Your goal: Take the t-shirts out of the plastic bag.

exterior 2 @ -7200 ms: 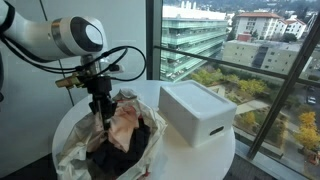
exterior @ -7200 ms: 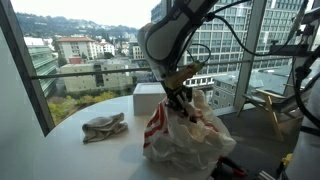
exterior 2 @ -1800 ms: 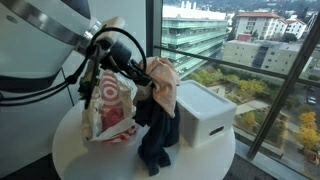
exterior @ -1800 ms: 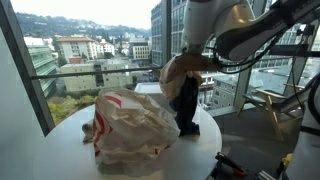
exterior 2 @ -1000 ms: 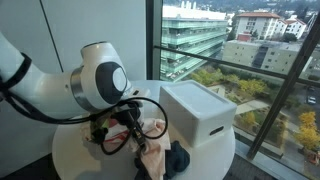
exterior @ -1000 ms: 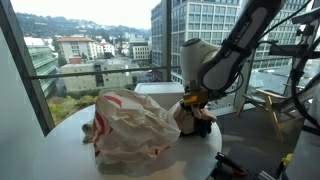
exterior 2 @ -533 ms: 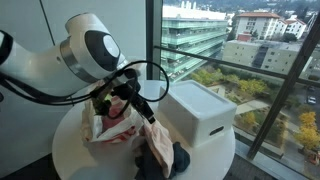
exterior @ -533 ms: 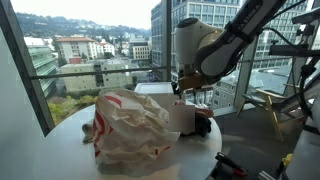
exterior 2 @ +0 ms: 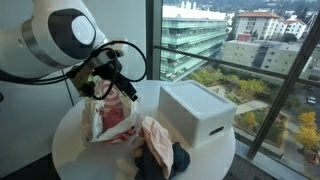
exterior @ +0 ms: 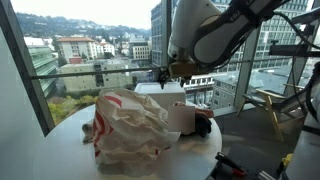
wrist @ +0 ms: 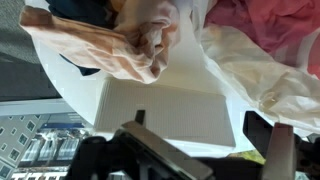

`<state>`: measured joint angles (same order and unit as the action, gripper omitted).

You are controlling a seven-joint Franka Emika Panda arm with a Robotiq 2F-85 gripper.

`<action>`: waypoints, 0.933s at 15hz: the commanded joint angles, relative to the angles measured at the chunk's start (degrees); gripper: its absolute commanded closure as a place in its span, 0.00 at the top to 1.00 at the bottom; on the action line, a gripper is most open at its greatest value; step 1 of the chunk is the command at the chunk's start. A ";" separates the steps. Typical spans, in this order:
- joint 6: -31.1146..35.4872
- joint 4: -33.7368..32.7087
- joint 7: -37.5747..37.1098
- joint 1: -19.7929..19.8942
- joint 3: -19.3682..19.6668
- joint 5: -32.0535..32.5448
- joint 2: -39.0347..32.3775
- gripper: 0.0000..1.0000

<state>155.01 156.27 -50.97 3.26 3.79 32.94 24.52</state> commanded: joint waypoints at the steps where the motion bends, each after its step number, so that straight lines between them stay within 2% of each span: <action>1: 1.71 -0.59 12.13 -7.58 0.83 -15.72 -3.86 1.00; 3: -0.69 -2.27 18.97 -11.17 -0.11 -25.88 -6.86 1.00; 5: -4.36 -4.58 22.55 -10.26 -3.95 -30.97 -9.93 1.00; 7: -6.76 -6.94 19.85 -6.26 -8.33 -26.85 -13.20 1.00; 9: -6.97 -8.71 16.83 -3.51 -10.66 -21.30 -15.15 1.00; 12: -4.54 -10.07 15.96 -2.22 -10.68 -18.11 -15.52 1.00; 14: -2.74 -10.43 17.30 -2.25 -9.87 -19.71 -14.86 1.00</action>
<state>150.20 147.40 -33.42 -0.05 -5.85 13.05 9.27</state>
